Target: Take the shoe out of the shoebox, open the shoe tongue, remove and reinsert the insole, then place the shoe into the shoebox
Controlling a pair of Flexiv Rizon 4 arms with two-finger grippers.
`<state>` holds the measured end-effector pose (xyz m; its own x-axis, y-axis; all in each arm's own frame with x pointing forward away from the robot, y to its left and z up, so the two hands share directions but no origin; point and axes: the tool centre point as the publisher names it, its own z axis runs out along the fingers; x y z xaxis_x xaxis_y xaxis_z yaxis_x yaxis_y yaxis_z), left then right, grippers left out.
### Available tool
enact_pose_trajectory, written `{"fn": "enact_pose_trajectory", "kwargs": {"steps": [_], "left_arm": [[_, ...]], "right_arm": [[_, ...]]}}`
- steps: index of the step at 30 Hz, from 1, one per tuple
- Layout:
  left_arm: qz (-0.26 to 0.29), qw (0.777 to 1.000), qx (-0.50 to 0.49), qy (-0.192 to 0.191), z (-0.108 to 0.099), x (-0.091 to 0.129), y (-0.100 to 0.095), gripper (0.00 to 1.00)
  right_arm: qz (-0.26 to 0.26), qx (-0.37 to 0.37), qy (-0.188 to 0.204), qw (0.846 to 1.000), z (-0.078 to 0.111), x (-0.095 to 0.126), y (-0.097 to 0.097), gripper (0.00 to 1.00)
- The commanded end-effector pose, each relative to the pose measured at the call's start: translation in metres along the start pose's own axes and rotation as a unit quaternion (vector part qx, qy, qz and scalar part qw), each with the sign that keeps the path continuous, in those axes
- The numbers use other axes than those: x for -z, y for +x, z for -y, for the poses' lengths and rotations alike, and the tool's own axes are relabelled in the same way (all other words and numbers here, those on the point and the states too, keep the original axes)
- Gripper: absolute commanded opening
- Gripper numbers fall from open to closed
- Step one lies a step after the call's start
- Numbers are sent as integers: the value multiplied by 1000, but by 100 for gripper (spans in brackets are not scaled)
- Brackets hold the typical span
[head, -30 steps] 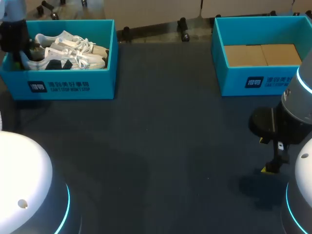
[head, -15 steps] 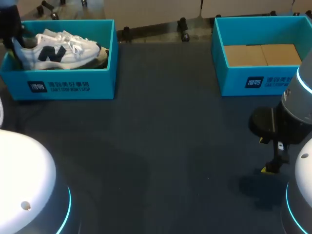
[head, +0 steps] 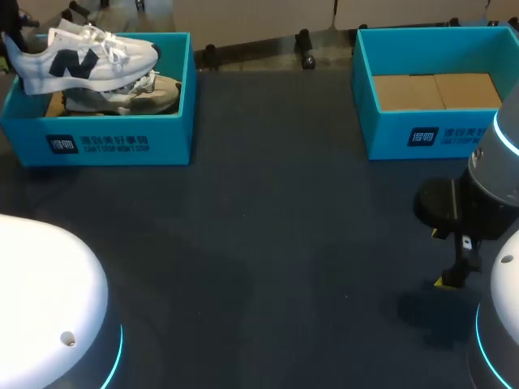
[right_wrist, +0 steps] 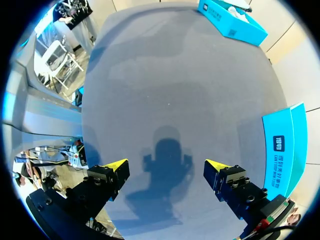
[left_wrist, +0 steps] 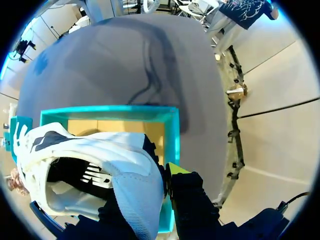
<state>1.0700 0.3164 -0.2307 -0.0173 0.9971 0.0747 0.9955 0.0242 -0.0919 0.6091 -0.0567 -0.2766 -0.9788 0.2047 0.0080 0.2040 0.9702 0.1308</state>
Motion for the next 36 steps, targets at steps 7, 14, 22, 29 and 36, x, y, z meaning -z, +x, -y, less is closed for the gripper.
{"fn": "enact_pose_trajectory", "kwargs": {"steps": [7,14,22,29,36], "left_arm": [[-17,999,-9,-35,76,58,0,0],[-13,997,-44,-60,147,65,6,0],[-12,996,-55,-62,157,66,5,0],[-12,996,-55,-62,157,66,5,0],[-10,998,-44,-36,197,57,1,0]], "right_arm": [[2,0,-1,1000,1,-1,1,100],[2,0,-1,1000,1,-1,1,100],[2,0,-1,1000,1,-1,1,100],[2,0,-1,1000,1,-1,1,100],[2,0,-1,1000,1,-1,1,100]]}}
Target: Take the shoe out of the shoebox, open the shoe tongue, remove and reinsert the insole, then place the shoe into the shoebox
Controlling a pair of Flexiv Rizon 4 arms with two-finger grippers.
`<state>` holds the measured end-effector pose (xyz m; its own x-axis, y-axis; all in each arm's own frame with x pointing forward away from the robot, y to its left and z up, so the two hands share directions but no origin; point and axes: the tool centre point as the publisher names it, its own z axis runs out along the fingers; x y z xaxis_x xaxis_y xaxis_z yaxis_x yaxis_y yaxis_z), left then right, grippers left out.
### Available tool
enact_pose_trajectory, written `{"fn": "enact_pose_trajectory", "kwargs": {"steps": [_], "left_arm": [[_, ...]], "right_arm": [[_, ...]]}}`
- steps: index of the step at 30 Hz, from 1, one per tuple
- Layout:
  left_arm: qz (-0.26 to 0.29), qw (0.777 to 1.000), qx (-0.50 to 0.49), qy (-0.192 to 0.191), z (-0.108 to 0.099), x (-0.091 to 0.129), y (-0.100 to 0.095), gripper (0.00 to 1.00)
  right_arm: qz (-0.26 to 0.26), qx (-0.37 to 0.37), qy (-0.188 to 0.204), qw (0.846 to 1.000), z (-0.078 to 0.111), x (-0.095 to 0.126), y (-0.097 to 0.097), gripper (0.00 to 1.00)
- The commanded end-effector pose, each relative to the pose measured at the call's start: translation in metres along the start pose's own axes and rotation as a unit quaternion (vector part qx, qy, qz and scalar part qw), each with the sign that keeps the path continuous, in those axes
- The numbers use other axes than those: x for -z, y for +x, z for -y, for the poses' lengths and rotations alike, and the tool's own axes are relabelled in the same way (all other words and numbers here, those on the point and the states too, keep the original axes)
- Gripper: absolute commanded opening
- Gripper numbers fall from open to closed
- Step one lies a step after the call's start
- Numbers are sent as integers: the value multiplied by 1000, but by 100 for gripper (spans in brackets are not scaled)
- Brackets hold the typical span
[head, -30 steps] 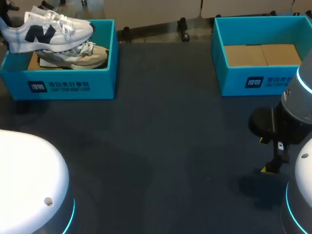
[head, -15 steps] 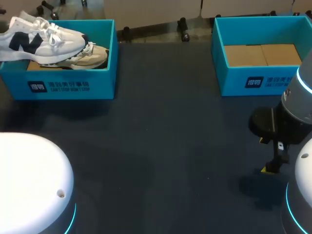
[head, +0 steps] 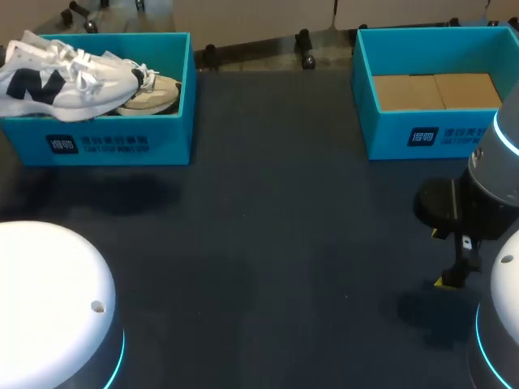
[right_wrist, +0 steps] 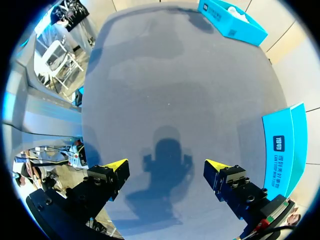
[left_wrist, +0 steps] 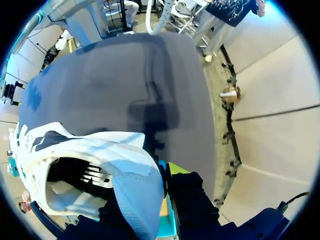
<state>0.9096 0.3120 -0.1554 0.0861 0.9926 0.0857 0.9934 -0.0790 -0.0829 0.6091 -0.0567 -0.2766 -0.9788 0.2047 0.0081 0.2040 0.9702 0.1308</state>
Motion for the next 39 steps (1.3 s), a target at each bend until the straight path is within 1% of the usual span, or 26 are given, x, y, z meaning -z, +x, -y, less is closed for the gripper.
{"fn": "enact_pose_trajectory", "kwargs": {"steps": [1,2,4,5,7,8,10,13,16,20,21,22,24,25,26,39], "left_arm": [[-3,1000,13,-28,37,-4,-9,0],[-3,1000,8,-13,45,-5,-12,0],[-4,1000,12,-21,61,-10,-20,0],[-5,1000,9,-13,69,-11,-24,0],[-3,1000,10,-13,85,-16,-33,0],[-4,1000,7,-3,93,-20,-39,0],[-5,1000,21,-15,108,-27,-52,0],[-11,1000,21,-13,130,-36,-72,0],[-4,1000,22,-15,147,-42,-91,0],[-2,1000,13,-19,165,-48,-112,0],[-2,1000,16,-23,170,-50,-117,0],[-3,999,22,-39,175,-51,-123,0],[-9,999,26,-29,185,-52,-134,0],[-8,999,29,-33,190,-53,-140,0],[-12,999,26,-24,195,-53,-145,0],[-12,999,26,-24,195,-53,-145,0]], "right_arm": [[2,0,-1,1000,1,-1,1,100],[2,0,-1,1000,1,-1,1,100],[2,0,-1,1000,1,-1,1,100],[2,0,-1,1000,1,-1,1,100],[2,0,-1,1000,1,-1,1,100],[2,0,-1,1000,1,-1,1,100],[2,0,-1,1000,1,-1,1,100],[2,0,-1,1000,1,-1,1,100],[2,0,-1,1000,1,-1,1,100],[2,0,-1,1000,1,-1,1,100],[2,0,-1,1000,1,-1,1,100],[2,0,-1,1000,1,-1,1,100],[2,0,-1,1000,1,-1,1,100],[2,0,-1,1000,1,-1,1,100],[2,0,-1,1000,1,-1,1,100],[2,0,-1,1000,1,-1,1,100]]}}
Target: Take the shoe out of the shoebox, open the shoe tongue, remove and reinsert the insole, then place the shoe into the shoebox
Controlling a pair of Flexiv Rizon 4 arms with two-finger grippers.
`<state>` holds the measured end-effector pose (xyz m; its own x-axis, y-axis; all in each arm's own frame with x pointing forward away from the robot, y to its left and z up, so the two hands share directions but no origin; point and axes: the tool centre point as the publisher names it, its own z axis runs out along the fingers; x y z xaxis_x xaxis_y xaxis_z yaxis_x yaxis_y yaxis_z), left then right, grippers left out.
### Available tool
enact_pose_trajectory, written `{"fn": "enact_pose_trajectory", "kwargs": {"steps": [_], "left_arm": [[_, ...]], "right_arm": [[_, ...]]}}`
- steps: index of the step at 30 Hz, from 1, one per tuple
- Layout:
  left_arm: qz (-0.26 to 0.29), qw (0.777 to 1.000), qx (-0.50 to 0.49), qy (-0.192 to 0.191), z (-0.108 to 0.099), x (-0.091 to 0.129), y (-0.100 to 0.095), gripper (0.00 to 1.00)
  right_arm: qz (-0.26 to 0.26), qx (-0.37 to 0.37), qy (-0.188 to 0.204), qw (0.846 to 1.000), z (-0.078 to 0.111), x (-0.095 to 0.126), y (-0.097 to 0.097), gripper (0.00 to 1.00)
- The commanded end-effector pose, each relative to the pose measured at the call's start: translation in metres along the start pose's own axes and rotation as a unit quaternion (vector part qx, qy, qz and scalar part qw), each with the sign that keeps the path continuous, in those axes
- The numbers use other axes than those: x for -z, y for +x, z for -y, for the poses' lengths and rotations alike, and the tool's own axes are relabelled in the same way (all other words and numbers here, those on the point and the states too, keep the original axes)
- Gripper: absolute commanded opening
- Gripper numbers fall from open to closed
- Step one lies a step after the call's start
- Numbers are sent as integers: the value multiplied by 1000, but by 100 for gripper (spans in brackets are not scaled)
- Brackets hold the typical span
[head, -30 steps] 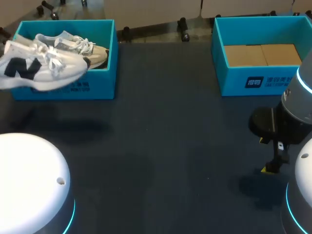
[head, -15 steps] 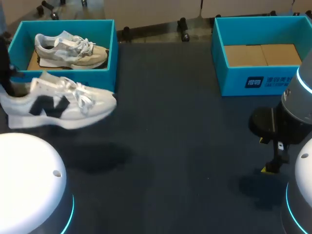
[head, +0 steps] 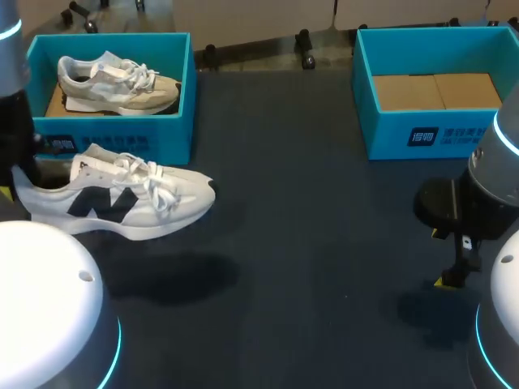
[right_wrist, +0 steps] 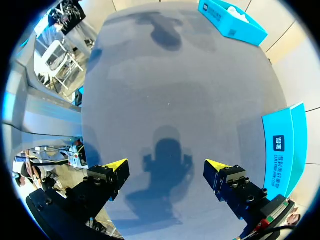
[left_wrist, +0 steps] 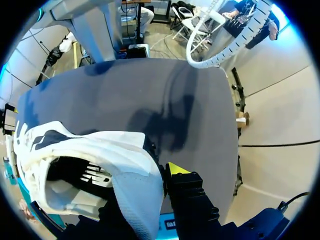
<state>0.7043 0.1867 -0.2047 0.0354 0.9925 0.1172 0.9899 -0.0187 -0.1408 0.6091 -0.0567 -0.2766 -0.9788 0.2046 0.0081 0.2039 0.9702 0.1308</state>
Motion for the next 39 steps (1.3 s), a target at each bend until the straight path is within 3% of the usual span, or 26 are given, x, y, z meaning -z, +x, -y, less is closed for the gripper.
{"fn": "enact_pose_trajectory", "kwargs": {"steps": [1,5,10,13,17,18,22,23,24,26,39], "left_arm": [[2,998,-1,-56,5,0,2,0],[2,998,-1,-56,5,0,2,0],[18,998,-40,-46,20,-7,-47,0],[17,998,-56,-17,25,-9,-74,0],[3,997,-60,-41,39,-19,-105,0],[1,998,-61,-26,41,-22,-112,0],[-6,998,-53,-38,44,-36,-144,0],[-7,998,-59,-16,44,-39,-149,0],[-11,998,-55,-32,45,-42,-154,0],[-13,998,-56,-20,47,-47,-162,0],[-13,998,-56,-20,47,-47,-162,0]], "right_arm": [[2,0,-1,1000,1,-1,1,100],[2,0,-1,1000,1,-1,1,100],[2,0,-1,1000,1,-1,1,100],[2,0,-1,1000,1,-1,1,100],[2,0,-1,1000,1,-1,1,100],[2,0,-1,1000,1,-1,1,100],[2,0,-1,1000,1,-1,1,100],[2,0,-1,1000,1,-1,1,100],[2,0,-1,1000,1,-1,1,100],[2,0,-1,1000,1,-1,1,100],[2,0,-1,1000,1,-1,1,100]]}}
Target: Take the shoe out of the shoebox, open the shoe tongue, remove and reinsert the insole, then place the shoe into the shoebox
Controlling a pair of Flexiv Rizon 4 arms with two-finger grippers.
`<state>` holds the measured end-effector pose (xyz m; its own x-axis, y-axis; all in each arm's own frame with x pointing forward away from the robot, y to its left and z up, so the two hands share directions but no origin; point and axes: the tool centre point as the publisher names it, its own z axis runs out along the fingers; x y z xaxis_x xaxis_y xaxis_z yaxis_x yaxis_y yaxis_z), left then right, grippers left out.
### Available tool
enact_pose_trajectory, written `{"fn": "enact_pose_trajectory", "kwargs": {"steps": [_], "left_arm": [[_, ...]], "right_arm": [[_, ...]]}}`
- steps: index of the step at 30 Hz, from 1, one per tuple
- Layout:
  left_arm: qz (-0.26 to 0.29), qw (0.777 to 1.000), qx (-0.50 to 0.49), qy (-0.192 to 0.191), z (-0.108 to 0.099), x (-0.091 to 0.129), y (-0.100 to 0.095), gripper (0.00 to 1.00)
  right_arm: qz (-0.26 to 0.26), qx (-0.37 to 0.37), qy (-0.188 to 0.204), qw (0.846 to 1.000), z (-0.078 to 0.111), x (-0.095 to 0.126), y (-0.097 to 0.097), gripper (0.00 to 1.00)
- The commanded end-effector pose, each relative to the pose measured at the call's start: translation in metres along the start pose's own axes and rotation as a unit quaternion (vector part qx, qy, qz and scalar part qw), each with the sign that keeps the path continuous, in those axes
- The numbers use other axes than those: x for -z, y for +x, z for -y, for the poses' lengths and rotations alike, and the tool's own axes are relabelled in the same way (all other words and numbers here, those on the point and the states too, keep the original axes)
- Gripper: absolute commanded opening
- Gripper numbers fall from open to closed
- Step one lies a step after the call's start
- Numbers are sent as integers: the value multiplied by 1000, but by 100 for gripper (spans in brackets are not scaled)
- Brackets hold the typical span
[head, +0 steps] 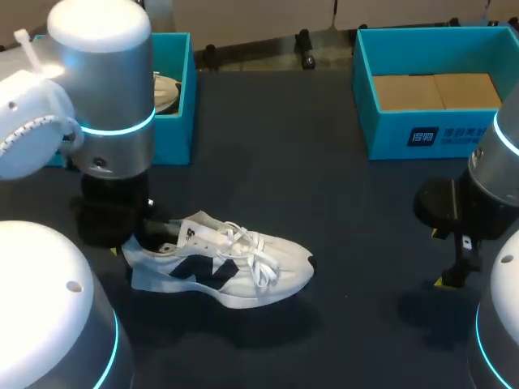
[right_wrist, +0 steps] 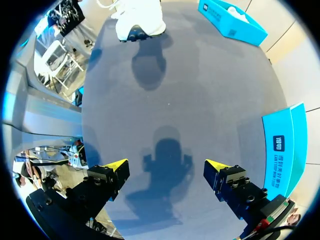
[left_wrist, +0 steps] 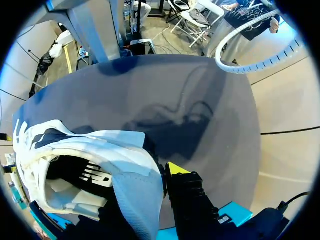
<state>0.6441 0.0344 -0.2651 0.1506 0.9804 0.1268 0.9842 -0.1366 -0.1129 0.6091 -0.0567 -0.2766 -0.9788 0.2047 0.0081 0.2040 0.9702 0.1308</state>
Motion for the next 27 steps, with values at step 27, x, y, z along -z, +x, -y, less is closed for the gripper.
{"fn": "enact_pose_trajectory", "kwargs": {"steps": [27], "left_arm": [[2,999,32,-15,-31,-68,-105,0]], "right_arm": [[2,0,-1,1000,1,-1,1,100]]}}
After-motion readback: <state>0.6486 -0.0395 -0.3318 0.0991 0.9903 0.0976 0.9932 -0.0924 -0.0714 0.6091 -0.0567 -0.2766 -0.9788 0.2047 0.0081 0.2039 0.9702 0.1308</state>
